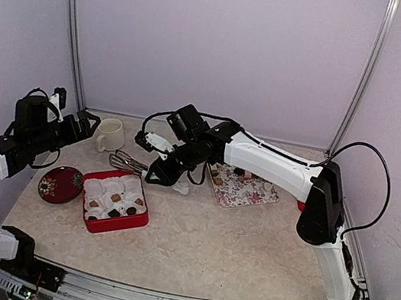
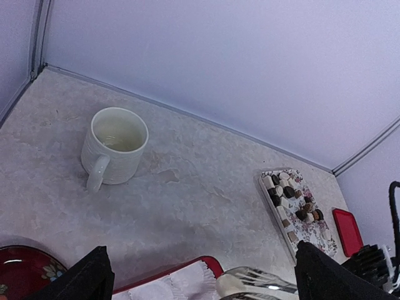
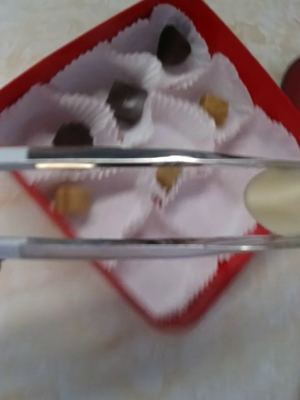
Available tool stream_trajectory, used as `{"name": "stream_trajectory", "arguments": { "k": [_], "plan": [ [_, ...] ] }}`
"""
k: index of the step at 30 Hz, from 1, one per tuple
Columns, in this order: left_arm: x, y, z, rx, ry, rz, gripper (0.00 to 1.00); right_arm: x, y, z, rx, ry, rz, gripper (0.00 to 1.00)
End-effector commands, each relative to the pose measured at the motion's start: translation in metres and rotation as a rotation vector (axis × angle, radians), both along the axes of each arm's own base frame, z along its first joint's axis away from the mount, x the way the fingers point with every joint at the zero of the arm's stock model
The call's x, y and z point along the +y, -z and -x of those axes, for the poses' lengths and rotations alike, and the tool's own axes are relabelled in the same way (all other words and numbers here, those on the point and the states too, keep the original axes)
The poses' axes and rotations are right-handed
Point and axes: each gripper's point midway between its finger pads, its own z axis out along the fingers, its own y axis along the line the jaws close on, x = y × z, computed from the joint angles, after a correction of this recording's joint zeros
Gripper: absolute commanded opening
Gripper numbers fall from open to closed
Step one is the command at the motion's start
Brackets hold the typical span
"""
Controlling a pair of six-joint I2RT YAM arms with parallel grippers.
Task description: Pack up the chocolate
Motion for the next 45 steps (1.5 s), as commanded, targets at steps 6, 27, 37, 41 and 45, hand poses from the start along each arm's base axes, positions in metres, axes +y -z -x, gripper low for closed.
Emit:
{"name": "stream_trajectory", "arguments": {
  "k": [6,27,37,41,45],
  "plan": [
    [0.003,-0.008,0.007,-0.015,-0.004,0.011,0.99,0.051,0.017,0.031,0.057,-0.068,-0.078,0.28],
    [0.006,-0.010,0.013,-0.024,-0.009,0.011,0.99,0.089,0.035,0.033,0.117,-0.072,-0.149,0.31],
    [0.007,-0.009,0.012,-0.024,-0.009,0.005,0.99,0.091,0.039,0.033,0.123,-0.070,-0.150,0.34],
    [0.007,-0.008,0.011,-0.022,-0.011,0.006,0.99,0.090,0.041,0.033,0.122,-0.075,-0.144,0.38],
    [0.008,-0.007,0.010,-0.019,-0.010,0.004,0.99,0.089,0.040,0.033,0.122,-0.077,-0.145,0.40]
  ]
}}
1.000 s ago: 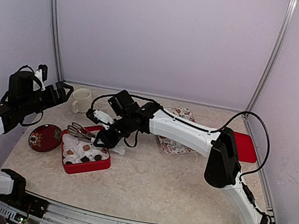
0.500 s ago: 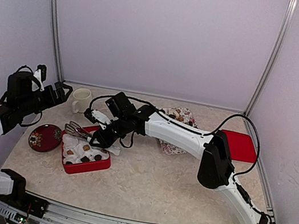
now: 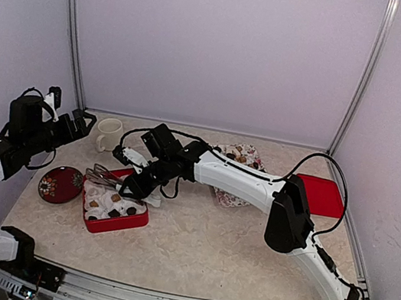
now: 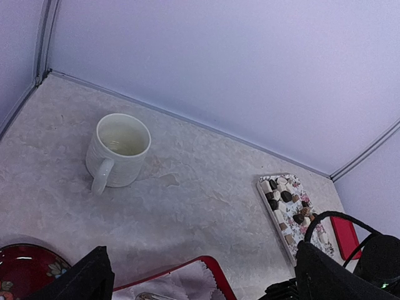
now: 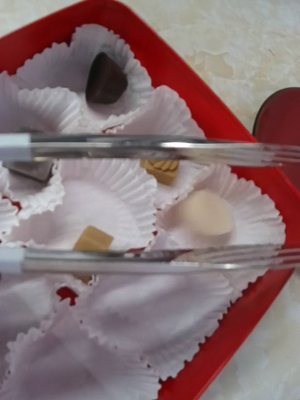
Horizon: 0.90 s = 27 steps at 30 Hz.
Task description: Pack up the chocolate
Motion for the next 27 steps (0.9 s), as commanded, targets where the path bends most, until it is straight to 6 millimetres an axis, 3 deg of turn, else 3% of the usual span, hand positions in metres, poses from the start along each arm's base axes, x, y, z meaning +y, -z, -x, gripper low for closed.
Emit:
{"name": "stream_trajectory", "arguments": {
  "k": [1,6,13,19,22,27],
  "plan": [
    [0.001,0.003,0.000,0.003,0.005,-0.003,0.99,0.012,-0.016,0.001,-0.018,-0.022,-0.061,0.40],
    [0.001,0.005,0.000,0.007,0.007,-0.001,0.99,0.013,-0.029,0.001,-0.021,-0.022,-0.088,0.39],
    [0.001,0.005,-0.001,0.009,0.006,0.005,0.99,-0.008,-0.093,-0.020,-0.044,0.022,-0.205,0.38],
    [0.000,0.004,-0.002,0.010,0.006,0.006,0.99,-0.044,-0.124,-0.042,-0.094,0.076,-0.206,0.37],
    [-0.001,0.005,-0.003,0.015,0.013,0.010,0.99,-0.066,-0.128,-0.051,-0.110,0.116,-0.180,0.37],
    [-0.003,0.009,-0.005,0.023,0.019,0.009,0.99,-0.122,-0.123,-0.068,-0.106,0.211,-0.127,0.37]
  ]
}}
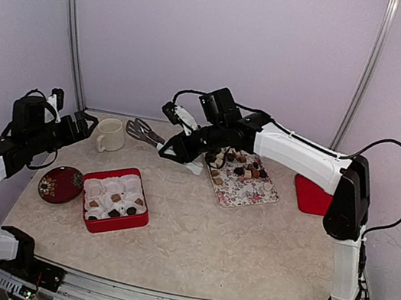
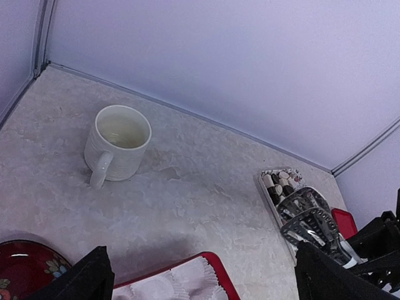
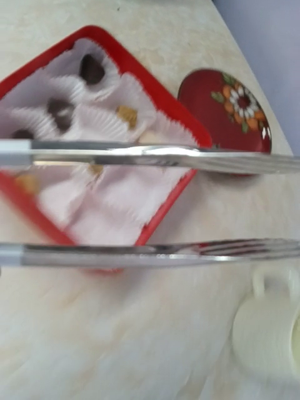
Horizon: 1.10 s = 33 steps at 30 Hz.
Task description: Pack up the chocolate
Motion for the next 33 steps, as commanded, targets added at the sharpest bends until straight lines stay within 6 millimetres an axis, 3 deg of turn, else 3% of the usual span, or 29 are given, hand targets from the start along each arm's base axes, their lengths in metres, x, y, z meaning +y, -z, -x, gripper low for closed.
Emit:
{"name": "stream_trajectory", "arguments": {
  "k": [1,8,16,20,24,33],
  "plan": [
    [-0.001,0.001,-0.002,-0.002,0.007,0.009,0.99,-0.049,-0.008,-0.015,-0.020,0.085,0.015,0.37],
    [-0.005,-0.001,-0.006,-0.002,0.022,0.019,0.99,-0.156,0.015,-0.032,0.016,0.294,0.109,0.37],
    [-0.009,0.002,-0.010,0.001,0.037,0.027,0.99,-0.280,0.052,-0.020,0.119,0.583,0.190,0.37],
    [-0.012,0.006,-0.014,0.015,0.044,0.027,0.99,-0.328,0.068,-0.017,0.172,0.732,0.192,0.38],
    [-0.012,0.008,-0.019,0.029,0.034,0.021,0.99,-0.349,0.080,-0.008,0.205,0.845,0.178,0.39],
    [-0.016,0.010,-0.022,0.028,0.048,0.022,0.99,-0.371,0.110,0.010,0.275,0.962,0.203,0.38]
  ]
}}
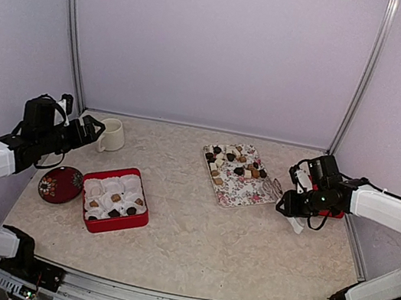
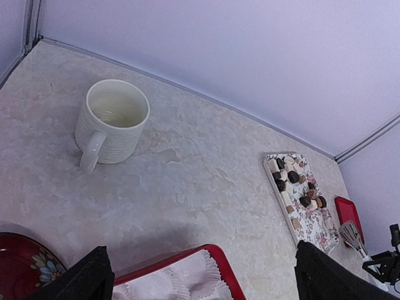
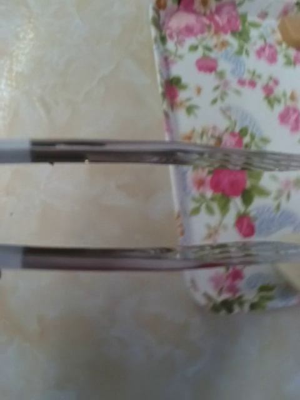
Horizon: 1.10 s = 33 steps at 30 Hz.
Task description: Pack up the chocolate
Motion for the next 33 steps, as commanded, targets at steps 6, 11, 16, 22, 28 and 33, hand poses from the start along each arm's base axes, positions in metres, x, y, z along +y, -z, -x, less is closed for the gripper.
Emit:
{"name": "stream_trajectory", "arguments": {
  "k": [6,11,16,22,28,33],
  "plan": [
    [-0.006,-0.017,-0.008,-0.052,0.015,0.016,0.99,-0.009,0.007,-0.009,-0.022,0.071,-0.002,0.38],
    [-0.004,-0.018,-0.008,-0.054,0.007,0.010,0.99,-0.007,0.015,-0.014,-0.011,0.057,0.005,0.38],
    [-0.003,-0.018,-0.007,-0.055,0.004,0.006,0.99,-0.008,0.021,-0.021,-0.002,0.059,0.014,0.38],
    [-0.002,-0.017,-0.007,-0.055,-0.001,0.002,0.99,-0.008,0.025,-0.031,0.002,0.047,0.029,0.38],
    [0.002,-0.017,-0.008,-0.055,-0.011,-0.009,0.99,-0.004,0.028,-0.042,0.003,0.034,0.032,0.38],
    [0.005,-0.013,-0.009,-0.045,-0.017,-0.015,0.99,0.000,0.033,-0.051,0.011,0.009,0.037,0.38]
  ]
}}
